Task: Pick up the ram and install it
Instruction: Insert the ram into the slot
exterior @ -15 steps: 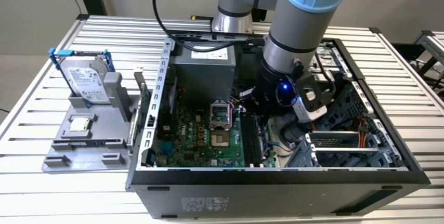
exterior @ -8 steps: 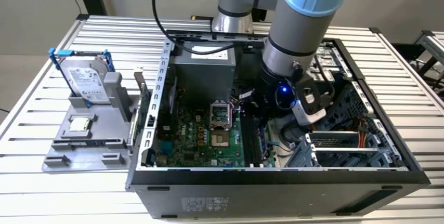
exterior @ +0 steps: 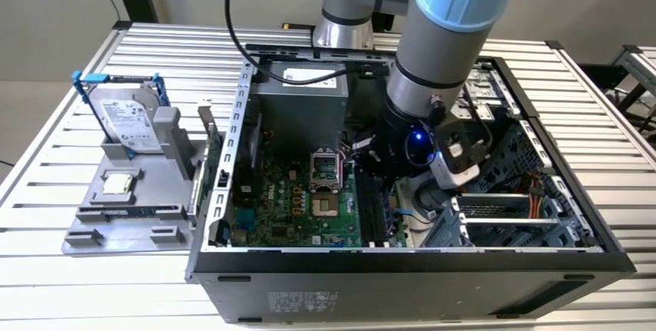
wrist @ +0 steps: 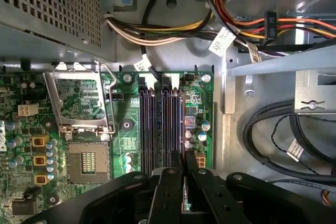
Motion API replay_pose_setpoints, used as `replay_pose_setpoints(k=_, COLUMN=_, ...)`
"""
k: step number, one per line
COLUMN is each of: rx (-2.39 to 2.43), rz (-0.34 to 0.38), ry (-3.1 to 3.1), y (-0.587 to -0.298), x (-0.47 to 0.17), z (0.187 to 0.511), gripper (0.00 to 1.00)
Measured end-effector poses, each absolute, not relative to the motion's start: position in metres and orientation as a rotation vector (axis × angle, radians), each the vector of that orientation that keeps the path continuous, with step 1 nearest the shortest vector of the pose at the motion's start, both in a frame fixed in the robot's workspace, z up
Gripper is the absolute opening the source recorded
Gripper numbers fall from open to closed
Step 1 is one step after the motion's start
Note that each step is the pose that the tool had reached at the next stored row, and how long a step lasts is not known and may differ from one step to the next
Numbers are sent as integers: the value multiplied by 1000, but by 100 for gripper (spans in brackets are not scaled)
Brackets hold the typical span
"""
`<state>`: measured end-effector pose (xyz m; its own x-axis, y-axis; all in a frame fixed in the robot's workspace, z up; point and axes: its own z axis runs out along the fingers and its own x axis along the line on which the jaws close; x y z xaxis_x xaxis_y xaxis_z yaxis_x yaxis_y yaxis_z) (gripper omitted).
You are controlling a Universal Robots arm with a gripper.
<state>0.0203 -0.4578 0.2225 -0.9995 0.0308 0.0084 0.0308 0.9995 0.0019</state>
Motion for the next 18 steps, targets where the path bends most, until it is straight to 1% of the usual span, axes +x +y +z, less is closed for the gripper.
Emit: replay_pose_setpoints(k=18, rx=-50, rz=-3, ry=-3133, y=-458, x=18, z=219, gripper=0)
